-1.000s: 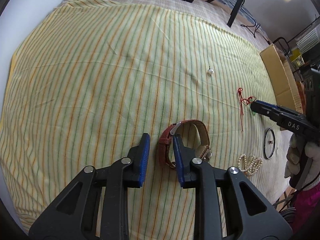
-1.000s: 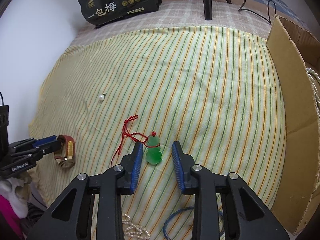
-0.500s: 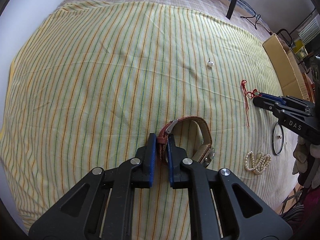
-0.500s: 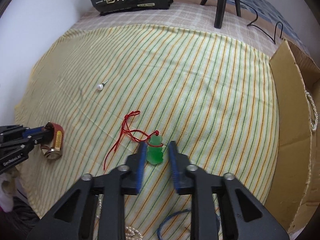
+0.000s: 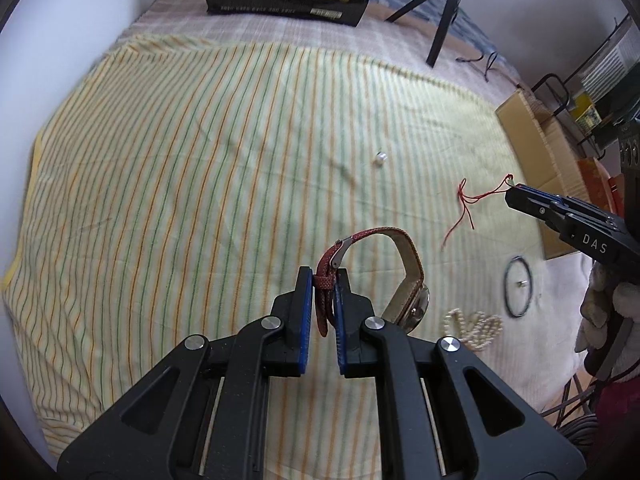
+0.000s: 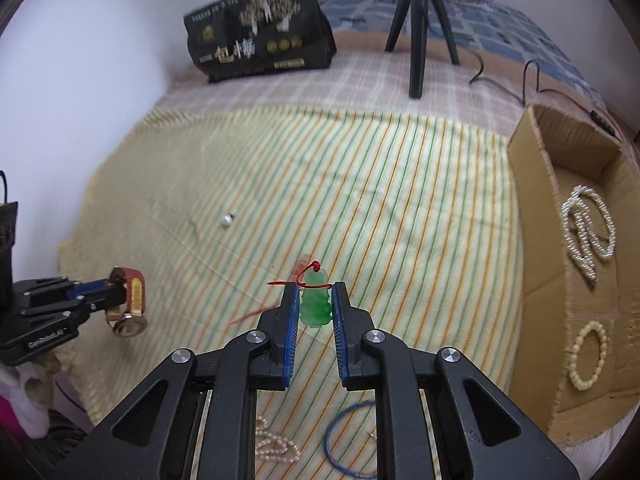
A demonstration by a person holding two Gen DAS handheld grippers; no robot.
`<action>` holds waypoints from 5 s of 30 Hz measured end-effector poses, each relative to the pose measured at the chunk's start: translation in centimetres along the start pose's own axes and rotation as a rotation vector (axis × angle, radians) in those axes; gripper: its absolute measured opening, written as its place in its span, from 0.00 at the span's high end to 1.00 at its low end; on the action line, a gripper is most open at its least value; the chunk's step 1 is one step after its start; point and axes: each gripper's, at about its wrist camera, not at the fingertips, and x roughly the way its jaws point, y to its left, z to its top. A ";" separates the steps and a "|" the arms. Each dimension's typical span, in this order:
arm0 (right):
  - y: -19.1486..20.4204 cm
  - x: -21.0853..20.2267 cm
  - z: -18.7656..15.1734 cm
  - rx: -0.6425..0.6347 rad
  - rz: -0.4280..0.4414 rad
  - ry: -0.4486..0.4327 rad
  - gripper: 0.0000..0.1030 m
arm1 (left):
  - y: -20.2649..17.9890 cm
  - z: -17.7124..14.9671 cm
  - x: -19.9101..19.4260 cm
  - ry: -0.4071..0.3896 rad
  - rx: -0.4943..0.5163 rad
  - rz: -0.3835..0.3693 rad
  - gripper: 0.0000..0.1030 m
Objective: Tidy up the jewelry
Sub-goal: 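Lift the watch and jade pendant and carry both over the cardboard box, then open left tool dropping the watch while right tool releases the pendant into the box, then move both tools back toward the short pearl strand and black ring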
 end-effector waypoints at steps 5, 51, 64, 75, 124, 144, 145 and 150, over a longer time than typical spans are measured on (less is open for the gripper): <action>-0.3 -2.7 0.1 0.014 0.014 -0.059 0.86 | -1.6 0.2 -1.9 -0.039 0.012 -0.035 0.92; -18.6 -14.7 -3.1 0.356 -0.061 -0.359 0.86 | -27.4 2.4 0.4 -0.096 0.279 -0.262 0.92; -22.4 -11.2 -3.0 0.421 -0.059 -0.333 0.86 | -31.1 3.6 4.4 -0.079 0.312 -0.261 0.92; -23.7 -9.4 -2.7 0.429 -0.059 -0.302 0.85 | -32.1 3.8 6.2 -0.057 0.341 -0.252 0.91; -9.6 -14.0 -5.0 0.059 -0.070 -0.355 0.45 | -15.7 4.8 -2.6 -0.226 0.261 -0.083 0.74; 2.8 -5.3 -11.8 -0.305 0.072 -0.091 0.45 | -5.0 6.2 -1.3 -0.196 0.100 -0.018 0.74; 3.2 -4.8 -12.1 -0.322 0.072 -0.078 0.45 | -4.8 6.2 -1.0 -0.189 0.096 -0.020 0.74; 4.2 -2.6 -12.7 -0.376 0.070 -0.037 0.45 | -4.1 6.4 0.6 -0.151 0.082 -0.040 0.74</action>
